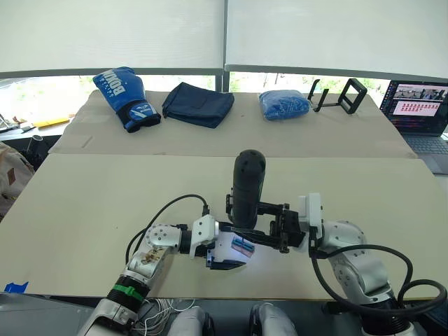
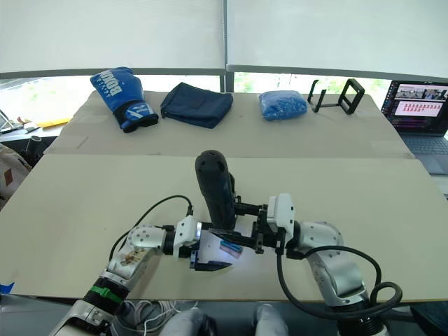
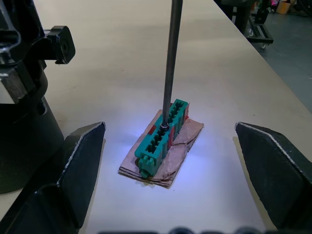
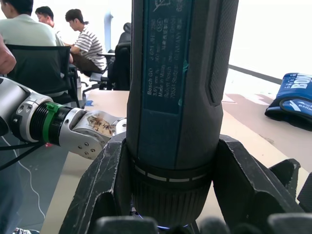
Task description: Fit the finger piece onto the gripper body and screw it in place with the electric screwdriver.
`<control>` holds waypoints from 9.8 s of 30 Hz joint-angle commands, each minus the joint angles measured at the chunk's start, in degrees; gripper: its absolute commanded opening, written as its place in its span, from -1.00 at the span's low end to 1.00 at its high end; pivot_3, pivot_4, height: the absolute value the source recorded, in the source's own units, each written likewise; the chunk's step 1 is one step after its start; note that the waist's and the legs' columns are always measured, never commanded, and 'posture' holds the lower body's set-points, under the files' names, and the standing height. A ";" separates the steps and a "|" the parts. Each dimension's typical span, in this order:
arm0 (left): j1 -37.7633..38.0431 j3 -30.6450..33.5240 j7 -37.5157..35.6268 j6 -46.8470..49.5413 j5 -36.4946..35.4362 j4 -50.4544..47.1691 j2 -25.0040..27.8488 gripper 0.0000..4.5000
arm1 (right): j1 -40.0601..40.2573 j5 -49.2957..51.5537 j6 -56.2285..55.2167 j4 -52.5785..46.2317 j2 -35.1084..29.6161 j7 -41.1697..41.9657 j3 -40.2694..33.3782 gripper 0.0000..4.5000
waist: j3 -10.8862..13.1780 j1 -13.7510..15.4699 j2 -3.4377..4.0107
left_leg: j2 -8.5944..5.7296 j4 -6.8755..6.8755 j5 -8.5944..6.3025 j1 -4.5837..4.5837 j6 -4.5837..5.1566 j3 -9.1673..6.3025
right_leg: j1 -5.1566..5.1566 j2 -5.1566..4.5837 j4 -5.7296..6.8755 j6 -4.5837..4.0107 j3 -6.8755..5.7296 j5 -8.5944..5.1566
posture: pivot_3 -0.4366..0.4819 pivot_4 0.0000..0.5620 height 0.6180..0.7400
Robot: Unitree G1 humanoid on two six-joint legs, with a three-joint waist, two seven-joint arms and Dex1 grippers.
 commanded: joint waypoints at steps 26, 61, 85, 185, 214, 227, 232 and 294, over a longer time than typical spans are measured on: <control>-1.36 2.07 -2.95 1.60 -3.55 -0.17 2.54 1.00 | -3.75 7.19 1.79 -8.05 -0.80 -1.57 -3.16 -0.14 | 0.01 -0.26 -0.01 | 0.01 0.00 0.00 -0.09 0.00 0.00 | -0.11 -0.02 0.01 0.00 0.00 0.00 | -0.05 -0.47 1.00; 1.21 16.41 6.16 19.47 -17.77 -16.90 11.43 1.00 | -14.41 23.69 16.06 -16.87 -8.58 -10.18 -13.39 -0.14 | 0.04 -0.36 -0.01 | -0.01 -0.04 0.14 -0.30 -0.24 0.15 | -0.40 0.28 0.06 0.01 0.07 0.00 | -0.05 -0.47 1.00; -3.08 5.53 19.73 6.01 0.74 2.60 -5.83 1.00 | -12.95 22.90 15.97 -18.40 -10.17 -12.41 -13.42 -0.14 | 0.05 -0.04 -0.04 | -0.02 0.02 0.12 -0.31 -0.18 0.11 | -0.34 0.18 0.06 -0.02 0.04 0.03 | -0.05 -0.47 1.00; -4.71 5.04 22.11 7.10 4.23 4.39 -5.66 0.02 | -22.04 22.63 18.86 -13.49 -6.90 -11.39 -9.94 -0.14 | 0.07 -0.24 -0.07 | 0.02 0.07 0.08 -0.10 -0.09 0.05 | -0.13 0.14 0.09 -0.03 0.04 0.05 | -0.05 -0.47 1.00; -4.89 4.60 19.57 7.60 3.20 5.03 -5.46 0.02 | -25.39 4.61 11.47 -0.64 2.18 -6.43 -1.31 -0.14 | 0.06 -0.38 -0.06 | 0.01 0.09 0.10 -0.12 -0.12 0.10 | -0.13 0.18 0.10 -0.04 0.00 0.06 | -0.05 -0.47 1.00; -4.29 4.56 19.46 8.63 2.99 4.03 -5.43 0.02 | -25.67 3.07 12.42 -1.14 2.68 -6.69 -0.99 -0.14 | 0.06 -0.49 -0.06 | 0.02 0.06 0.10 -0.12 -0.14 0.09 | -0.14 0.18 0.10 -0.04 0.00 0.05 | -0.05 -0.47 1.00; -4.03 4.49 19.47 9.12 2.91 3.59 -5.48 0.02 | -25.30 2.73 12.74 -1.68 2.61 -6.69 -0.69 -0.14 | 0.06 -0.53 -0.06 | 0.02 0.06 0.11 -0.13 -0.14 0.09 | -0.14 0.18 0.09 -0.04 0.00 0.05 | -0.05 -0.47 1.00; -3.70 3.88 19.45 9.33 3.06 3.68 -6.24 0.02 | -22.90 0.68 13.13 -1.61 1.66 -6.83 0.30 -0.14 | 0.06 -0.53 -0.06 | 0.02 0.02 0.10 -0.13 -0.14 0.08 | -0.14 0.17 0.06 -0.03 0.00 0.05 | -0.05 -0.47 1.00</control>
